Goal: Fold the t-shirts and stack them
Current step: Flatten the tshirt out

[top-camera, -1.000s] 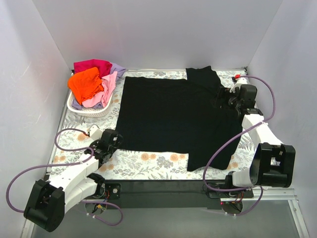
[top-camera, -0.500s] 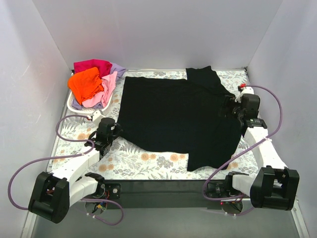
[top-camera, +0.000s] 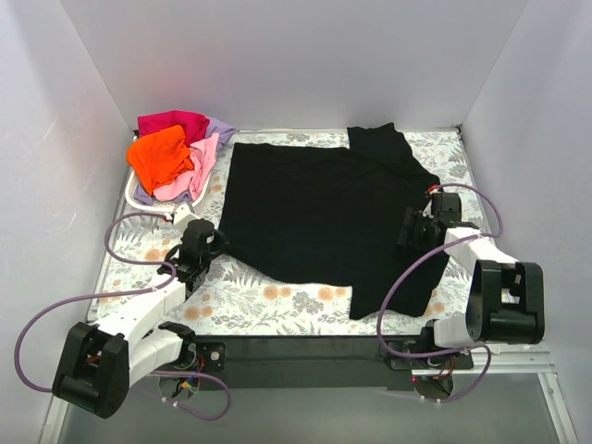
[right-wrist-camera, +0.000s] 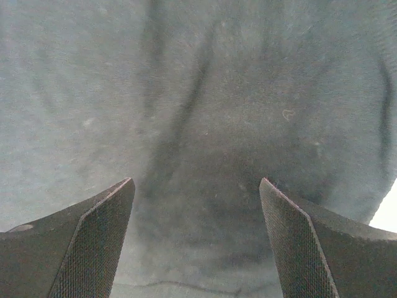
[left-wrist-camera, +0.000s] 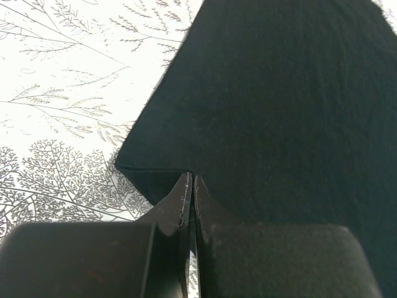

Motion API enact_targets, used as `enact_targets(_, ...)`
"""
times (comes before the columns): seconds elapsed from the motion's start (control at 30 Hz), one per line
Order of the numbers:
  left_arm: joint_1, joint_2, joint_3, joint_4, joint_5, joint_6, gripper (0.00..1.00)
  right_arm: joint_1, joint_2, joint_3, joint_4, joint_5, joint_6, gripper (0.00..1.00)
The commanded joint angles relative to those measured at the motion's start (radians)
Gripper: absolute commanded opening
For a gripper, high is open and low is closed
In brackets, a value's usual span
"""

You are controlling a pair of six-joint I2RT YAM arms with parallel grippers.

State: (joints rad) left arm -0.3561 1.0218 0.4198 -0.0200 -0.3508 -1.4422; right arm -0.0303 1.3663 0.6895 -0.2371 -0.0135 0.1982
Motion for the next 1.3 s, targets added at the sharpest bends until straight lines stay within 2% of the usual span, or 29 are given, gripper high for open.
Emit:
enact_targets(0.0, 0.005, 0.012, 0.013, 0.009, -0.036, 0.025, 0.0, 0.004, 0.063, 0.036, 0.035, 0.001, 0.001, 0.75)
enact_targets(0.2, 0.019, 0.063, 0.043, 0.014, -0.034, 0.026, 0.0, 0.004, 0.195, 0.102, 0.05, 0.009, 0.007, 0.73)
enact_targets(0.4, 0.08, 0.168, 0.077, 0.067, -0.033, 0.042, 0.0, 0.004, 0.31, 0.198, 0.053, 0.089, 0.023, 0.73)
enact_targets(0.67, 0.161, 0.299, 0.166, 0.114, 0.006, 0.059, 0.0, 0.006, 0.441, 0.378, 0.075, 0.06, 0.017, 0.71)
enact_targets(0.73, 0.161, 0.304, 0.174, 0.121, 0.022, 0.06, 0.0, 0.018, 0.412, 0.375, 0.078, 0.046, 0.017, 0.71)
enact_targets(0.9, 0.163, 0.276, 0.159, 0.129, 0.047, 0.077, 0.0, 0.12, 0.145, 0.234, 0.047, 0.131, 0.027, 0.72)
enact_targets(1.07, 0.163, 0.258, 0.157, 0.124, 0.078, 0.085, 0.0, 0.219, -0.079, 0.11, -0.063, 0.175, 0.069, 0.73)
enact_targets(1.27, 0.161, 0.218, 0.132, 0.129, 0.093, 0.083, 0.0, 0.316, -0.263, -0.013, -0.234, 0.214, 0.131, 0.73)
